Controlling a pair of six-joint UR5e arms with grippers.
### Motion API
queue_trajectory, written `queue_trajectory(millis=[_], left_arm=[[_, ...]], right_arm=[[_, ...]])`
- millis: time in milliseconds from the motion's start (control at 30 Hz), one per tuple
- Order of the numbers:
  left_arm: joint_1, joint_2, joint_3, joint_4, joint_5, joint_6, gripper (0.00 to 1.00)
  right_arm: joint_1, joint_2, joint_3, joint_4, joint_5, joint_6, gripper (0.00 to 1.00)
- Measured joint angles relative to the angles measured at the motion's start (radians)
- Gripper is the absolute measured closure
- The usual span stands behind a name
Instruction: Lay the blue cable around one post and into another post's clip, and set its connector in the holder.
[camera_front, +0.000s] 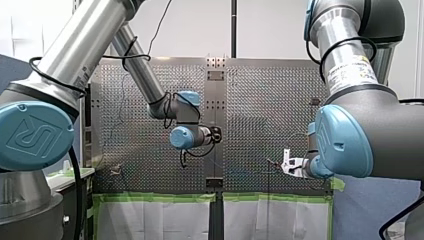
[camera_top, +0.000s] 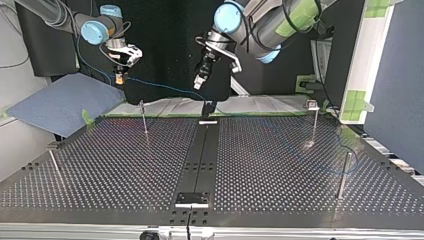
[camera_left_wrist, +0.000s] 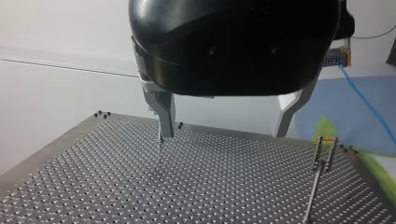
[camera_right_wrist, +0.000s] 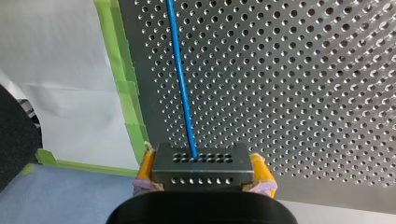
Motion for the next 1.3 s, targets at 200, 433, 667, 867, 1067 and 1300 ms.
queue_trajectory(millis=[200,433,667,867,1067,1300], left_arm=[[0.002,-0.050,0.050,0.050,-0.020,0.006,0.00],[0.005,-0.104,0.104,0.102,0.001,0.000,0.00],[0.004,-0.166,0.152,0.093,0.043,-0.013,0.00],[0.008,-0.231,0.157,0.057,0.040,-0.010,0.00],[0.010,-0.286,0.159,0.050,0.015,-0.011,0.00],[0.013,-0.349,0.171,0.095,0.021,-0.026,0.00]], right_arm=[[-0.004,0.000,0.000,-0.017,0.001,-0.023,1.00],[-0.006,-0.001,0.000,-0.026,-0.001,-0.027,1.00],[-0.006,-0.001,0.000,-0.028,-0.002,-0.026,1.00],[-0.007,-0.001,0.000,-0.030,-0.002,-0.025,1.00],[-0.006,-0.001,-0.001,-0.032,-0.002,-0.022,1.00],[-0.003,-0.001,-0.002,-0.032,-0.002,-0.020,1.00]])
